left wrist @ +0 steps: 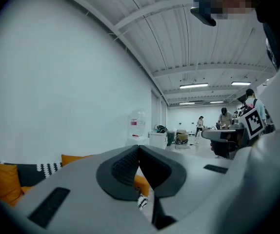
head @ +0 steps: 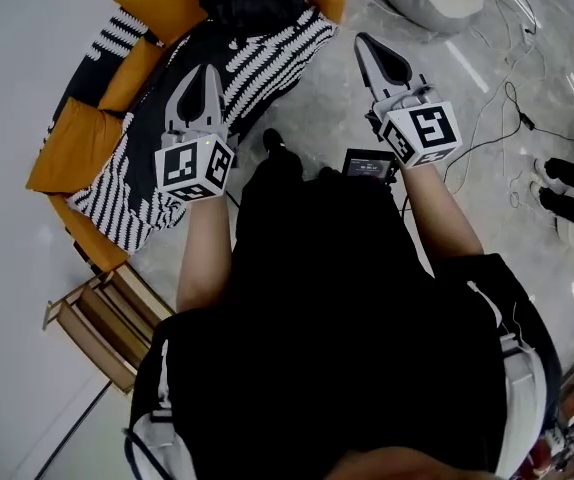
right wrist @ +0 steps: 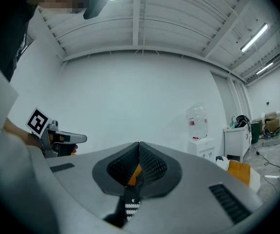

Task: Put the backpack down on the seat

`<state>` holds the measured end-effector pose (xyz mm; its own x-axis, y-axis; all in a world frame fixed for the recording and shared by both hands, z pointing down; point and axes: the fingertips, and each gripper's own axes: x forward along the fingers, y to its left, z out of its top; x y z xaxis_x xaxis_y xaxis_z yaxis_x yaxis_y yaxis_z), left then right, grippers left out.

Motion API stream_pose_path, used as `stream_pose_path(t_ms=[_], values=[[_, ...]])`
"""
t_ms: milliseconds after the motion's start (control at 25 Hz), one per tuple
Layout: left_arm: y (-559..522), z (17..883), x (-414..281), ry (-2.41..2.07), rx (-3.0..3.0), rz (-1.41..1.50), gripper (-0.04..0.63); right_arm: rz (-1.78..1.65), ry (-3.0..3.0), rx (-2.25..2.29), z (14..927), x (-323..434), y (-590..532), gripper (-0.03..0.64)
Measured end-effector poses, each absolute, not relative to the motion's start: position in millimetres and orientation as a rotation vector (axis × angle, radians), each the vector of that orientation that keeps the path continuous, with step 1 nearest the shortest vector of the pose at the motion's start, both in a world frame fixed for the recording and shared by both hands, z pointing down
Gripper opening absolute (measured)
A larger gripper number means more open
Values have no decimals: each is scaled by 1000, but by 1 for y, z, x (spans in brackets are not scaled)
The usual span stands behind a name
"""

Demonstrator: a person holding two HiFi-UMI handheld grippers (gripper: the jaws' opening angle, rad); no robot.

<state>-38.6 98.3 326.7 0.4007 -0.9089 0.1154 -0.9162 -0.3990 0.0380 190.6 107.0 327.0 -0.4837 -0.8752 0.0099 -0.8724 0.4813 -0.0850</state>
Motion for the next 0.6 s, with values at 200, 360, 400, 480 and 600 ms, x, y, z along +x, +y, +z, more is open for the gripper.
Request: stream_pose_path(t_ms=[200,360,400,480,600], values=[[134,329,-52,-1643,2521,129,15,-209,2670,-1599,340,185,145,31],[160,334,-58,-1593,2530,142,15,-296,2647,-1629,353,176,168,32],[168,336,-60,-1579,2534,143,15,-299,2643,-1643,354,173,176,32],[183,341,-64,-1550,2541,138,16,-286,2642,-1668,355,165,191,32],[208,345,-75,-1500,2562,131,15,-270,2637,-1701,353,148,216,31]])
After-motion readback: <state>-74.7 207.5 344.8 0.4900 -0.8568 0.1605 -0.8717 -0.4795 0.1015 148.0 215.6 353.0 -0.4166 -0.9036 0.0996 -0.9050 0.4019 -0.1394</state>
